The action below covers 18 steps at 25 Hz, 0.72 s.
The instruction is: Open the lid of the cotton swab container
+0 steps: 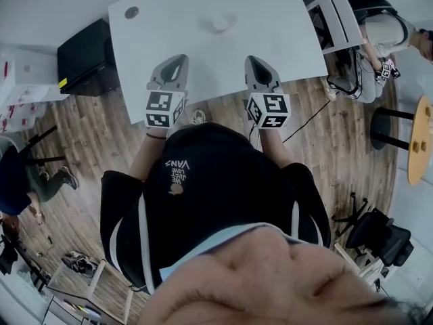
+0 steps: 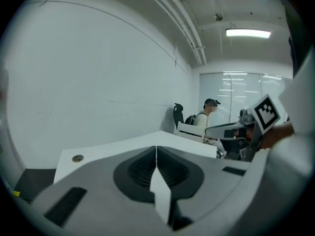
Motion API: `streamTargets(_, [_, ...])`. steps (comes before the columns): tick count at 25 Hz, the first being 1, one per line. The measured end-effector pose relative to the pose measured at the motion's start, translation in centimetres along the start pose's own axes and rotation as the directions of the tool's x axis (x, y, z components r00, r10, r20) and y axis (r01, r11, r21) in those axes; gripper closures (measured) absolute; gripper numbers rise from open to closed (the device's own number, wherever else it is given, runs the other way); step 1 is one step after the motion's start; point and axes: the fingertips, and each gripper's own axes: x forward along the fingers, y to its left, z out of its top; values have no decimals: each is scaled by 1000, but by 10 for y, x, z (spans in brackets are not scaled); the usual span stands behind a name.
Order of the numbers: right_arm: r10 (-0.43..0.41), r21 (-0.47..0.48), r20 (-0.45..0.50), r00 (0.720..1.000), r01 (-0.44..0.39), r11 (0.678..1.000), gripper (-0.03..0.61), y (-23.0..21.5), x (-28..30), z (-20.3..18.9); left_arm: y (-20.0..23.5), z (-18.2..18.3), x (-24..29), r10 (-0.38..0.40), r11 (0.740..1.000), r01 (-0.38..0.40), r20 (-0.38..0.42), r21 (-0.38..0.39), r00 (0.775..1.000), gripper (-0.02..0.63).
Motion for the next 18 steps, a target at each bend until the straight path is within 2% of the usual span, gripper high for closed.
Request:
streamTargets(5, [-39,21,1,999,39,999,566,0,14,-2,10,0,11,-49,999,50,-12,22,999,595])
streamTargets(11, [-54,33,-5,999,54,998,566,-7,22,-1,15,4,22,-70,997,71,-24,32,997,595])
streamTargets(18, [-26,31,-25,999,27,999,565,-26,36,-4,16,1,47,-45,999,45,-33,1,998,595])
